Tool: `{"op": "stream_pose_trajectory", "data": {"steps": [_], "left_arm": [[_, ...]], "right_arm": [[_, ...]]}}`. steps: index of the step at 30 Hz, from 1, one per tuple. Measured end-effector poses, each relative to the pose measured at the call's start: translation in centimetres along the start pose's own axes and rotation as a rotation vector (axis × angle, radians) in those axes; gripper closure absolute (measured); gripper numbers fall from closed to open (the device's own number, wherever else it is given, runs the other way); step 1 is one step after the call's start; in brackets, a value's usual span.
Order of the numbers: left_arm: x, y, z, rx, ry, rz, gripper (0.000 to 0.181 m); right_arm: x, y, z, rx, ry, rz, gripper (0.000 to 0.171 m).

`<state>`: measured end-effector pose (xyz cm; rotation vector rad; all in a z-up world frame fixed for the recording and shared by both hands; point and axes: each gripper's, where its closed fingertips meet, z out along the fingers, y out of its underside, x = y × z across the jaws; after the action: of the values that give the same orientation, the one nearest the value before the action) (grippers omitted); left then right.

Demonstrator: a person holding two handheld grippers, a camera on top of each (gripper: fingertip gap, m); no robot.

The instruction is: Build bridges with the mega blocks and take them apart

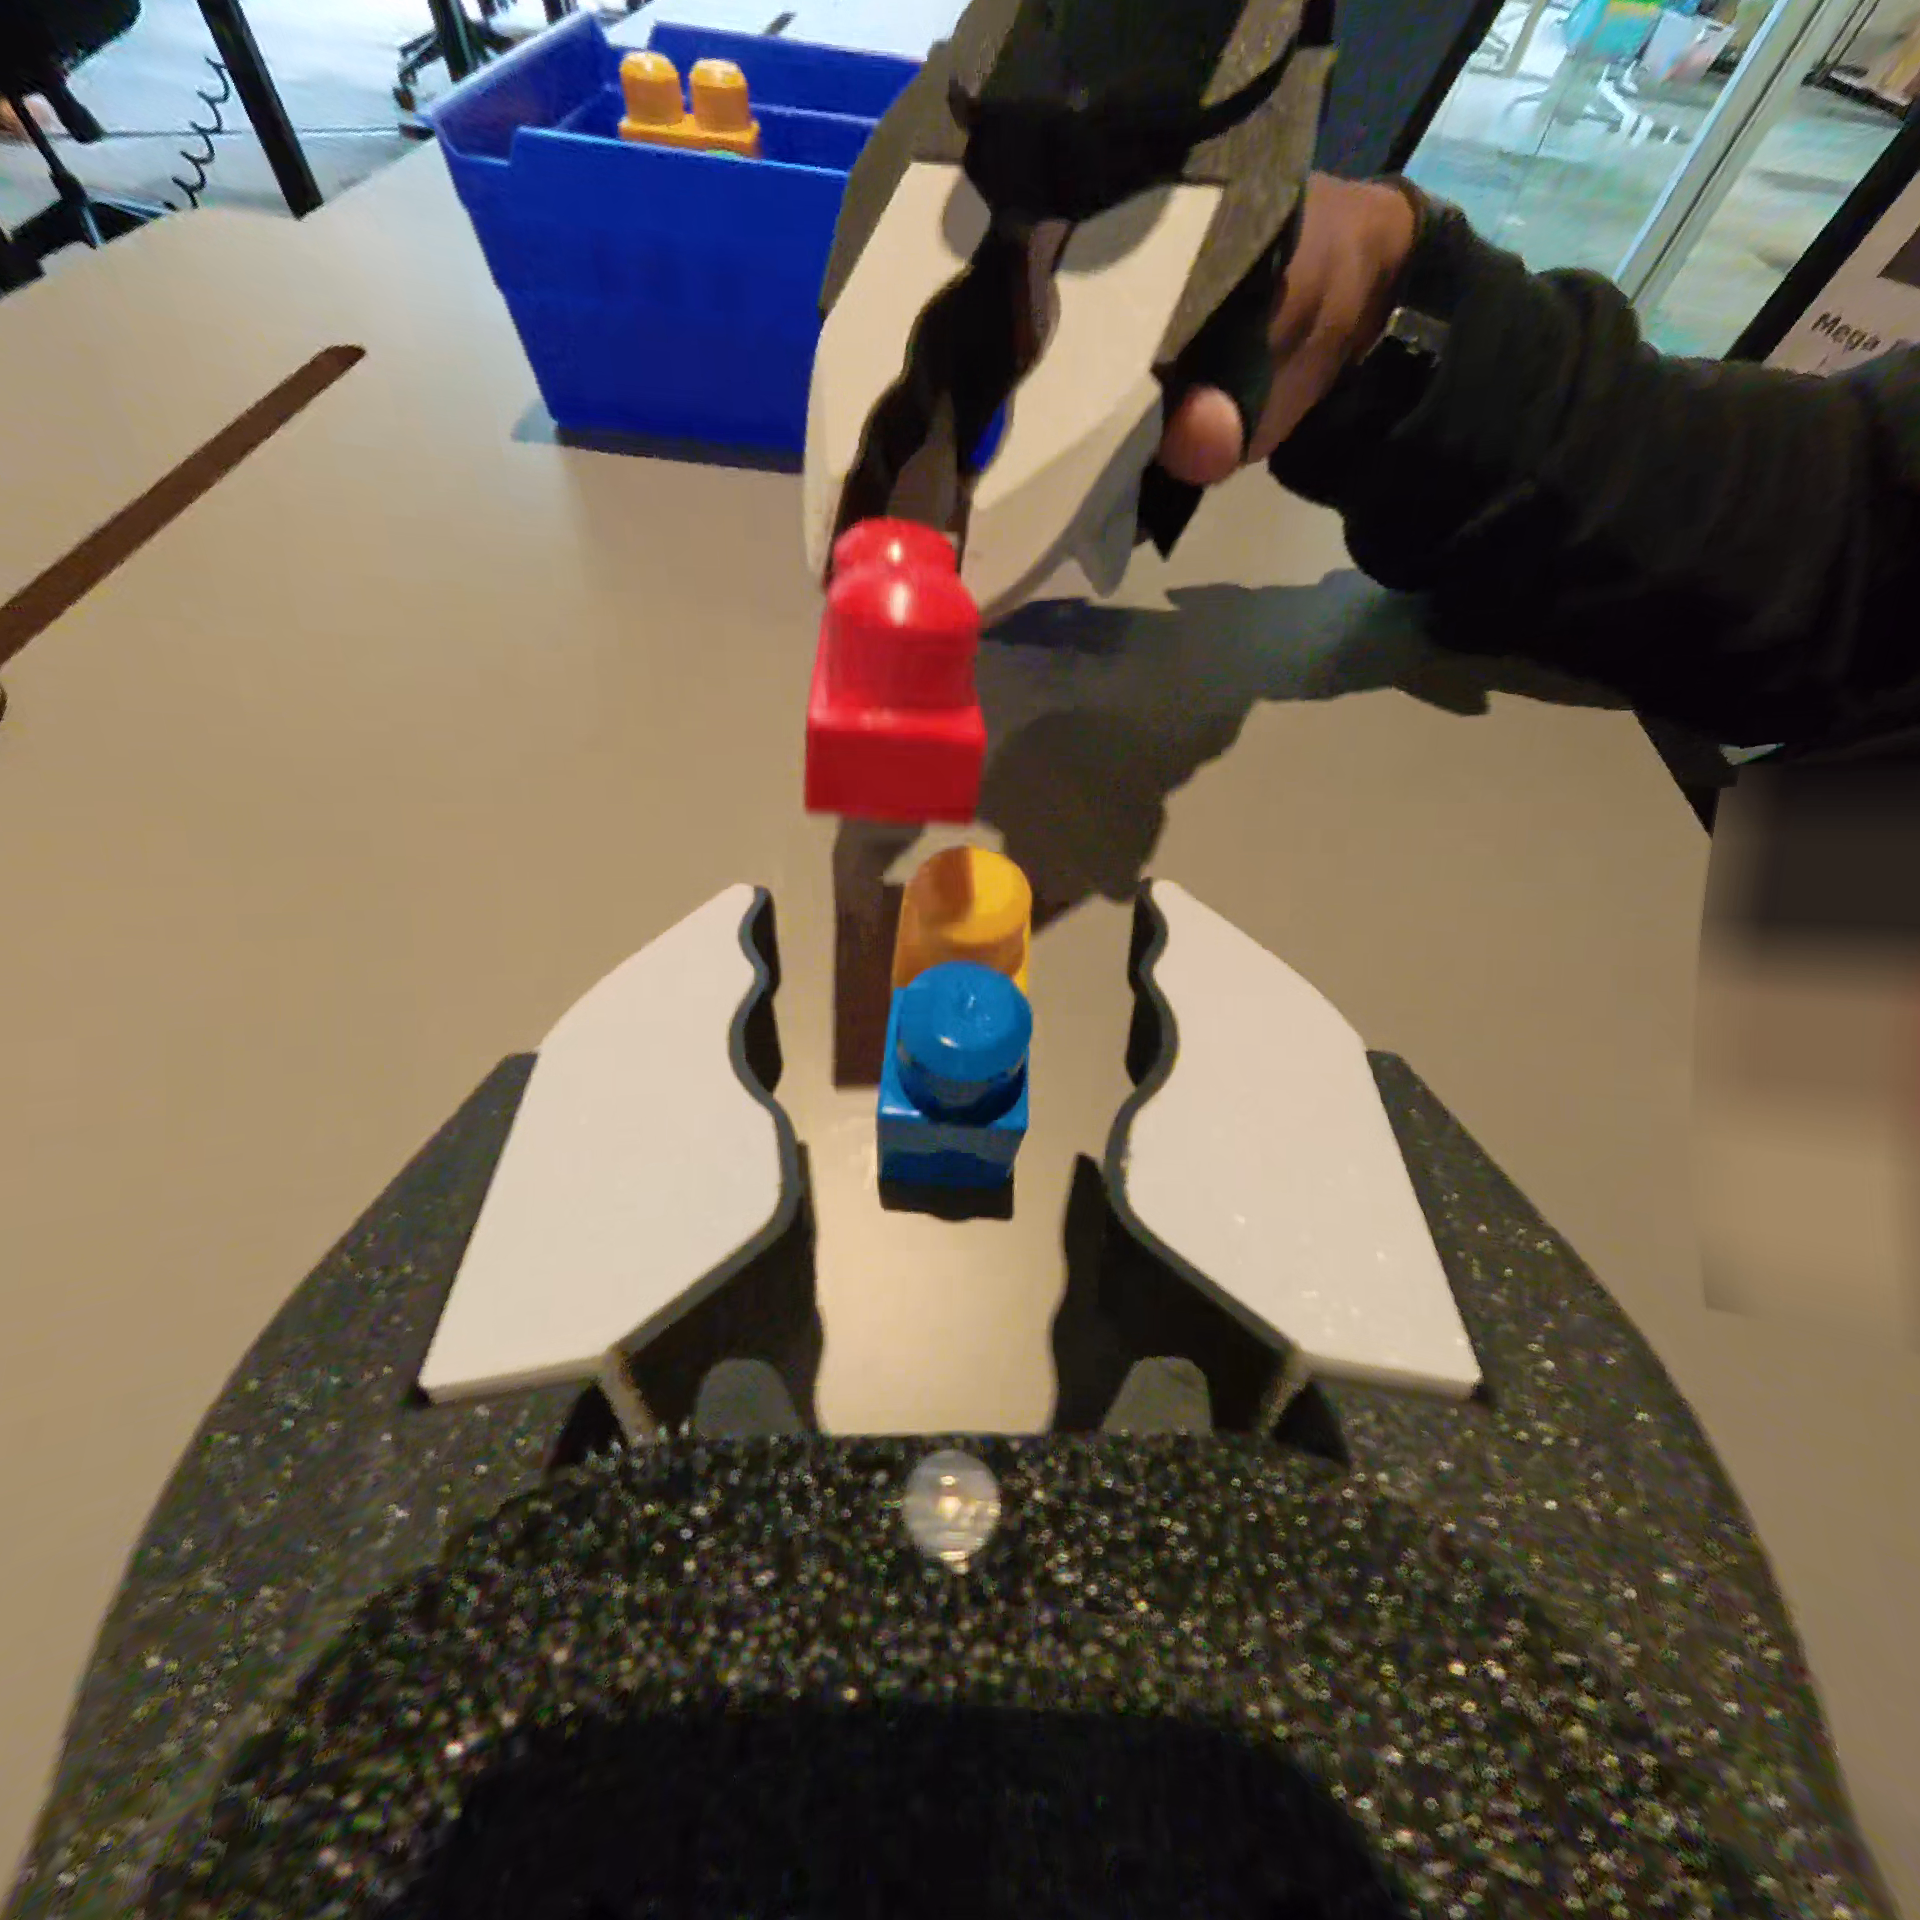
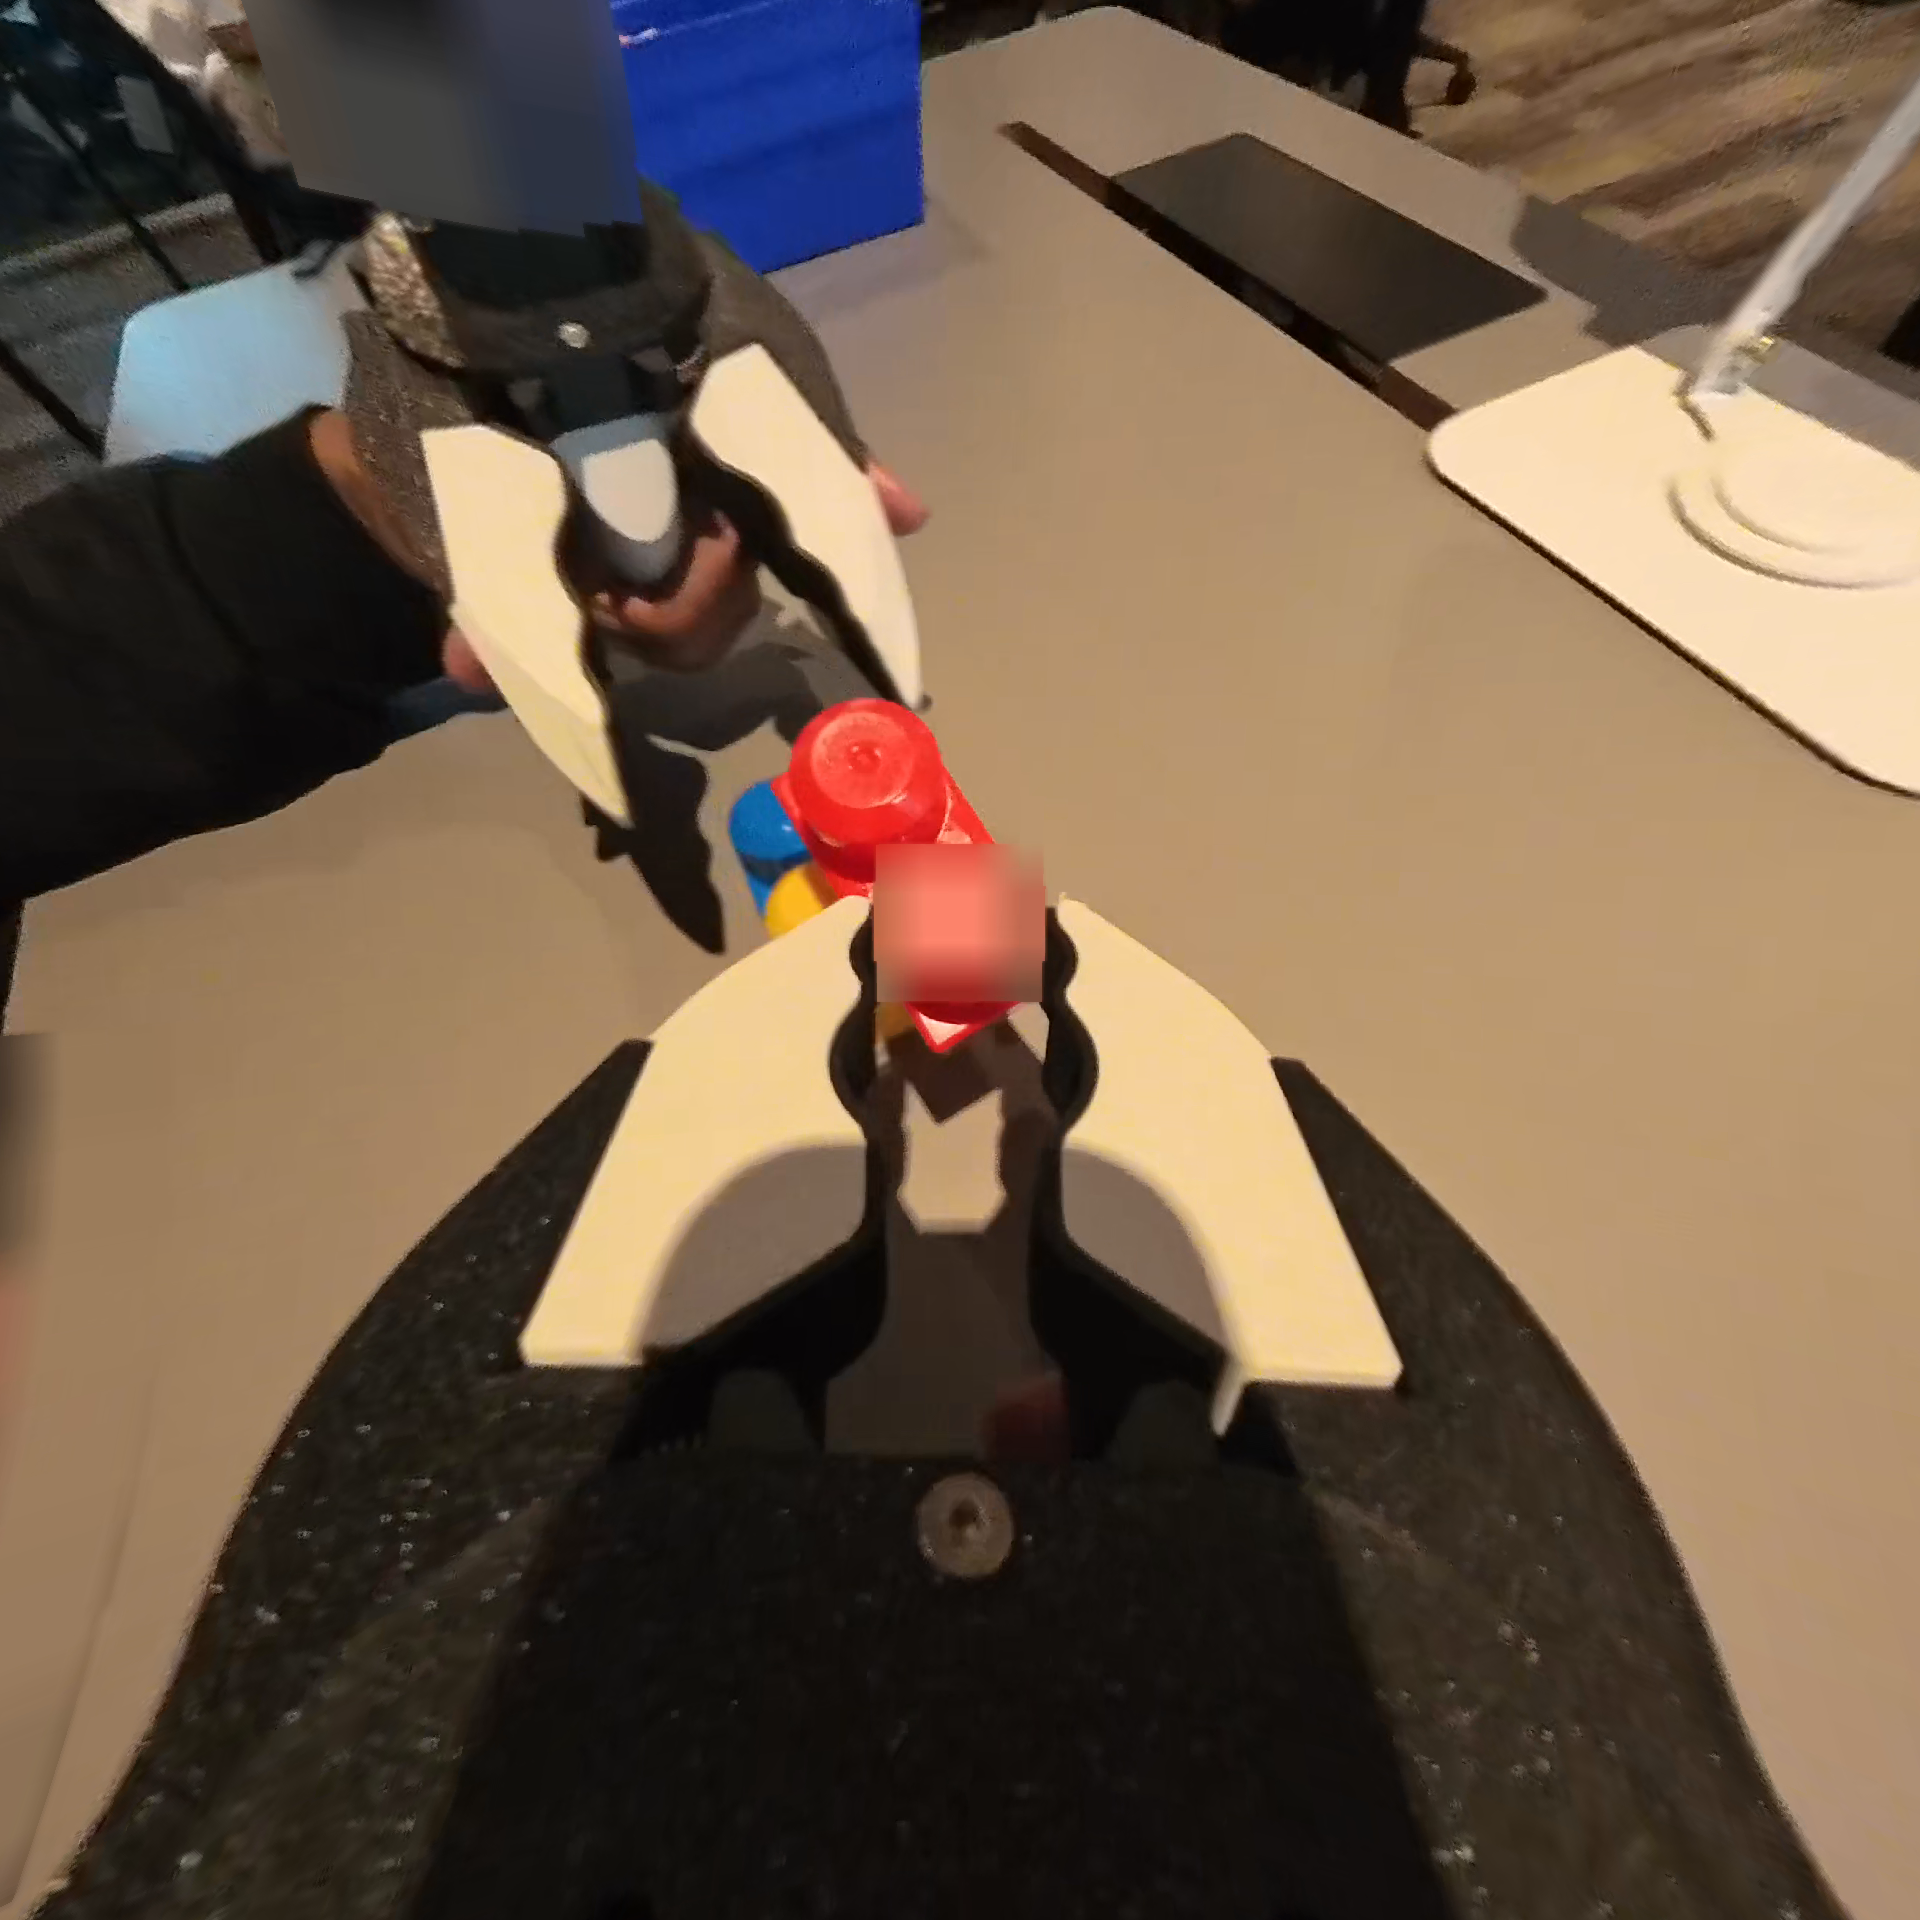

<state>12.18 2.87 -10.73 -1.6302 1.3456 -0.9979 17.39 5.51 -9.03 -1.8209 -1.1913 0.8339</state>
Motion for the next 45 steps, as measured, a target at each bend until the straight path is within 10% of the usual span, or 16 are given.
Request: {"op": "stream_pose_trajectory", "data": {"steps": [30, 45], "left_arm": [[-0.2, 0.5, -1.6, 0.112, 0.073, -0.002, 0.145], [0.3, 0.9, -0.1, 0.076, 0.085, 0.015, 0.145]], "right_arm": [[-2.7, 4.3, 3.6, -0.075, -0.187, -0.178, 0.112], [-2.6, 5.3, 5.7, -0.158, -0.109, -0.241, 0.127]]}}
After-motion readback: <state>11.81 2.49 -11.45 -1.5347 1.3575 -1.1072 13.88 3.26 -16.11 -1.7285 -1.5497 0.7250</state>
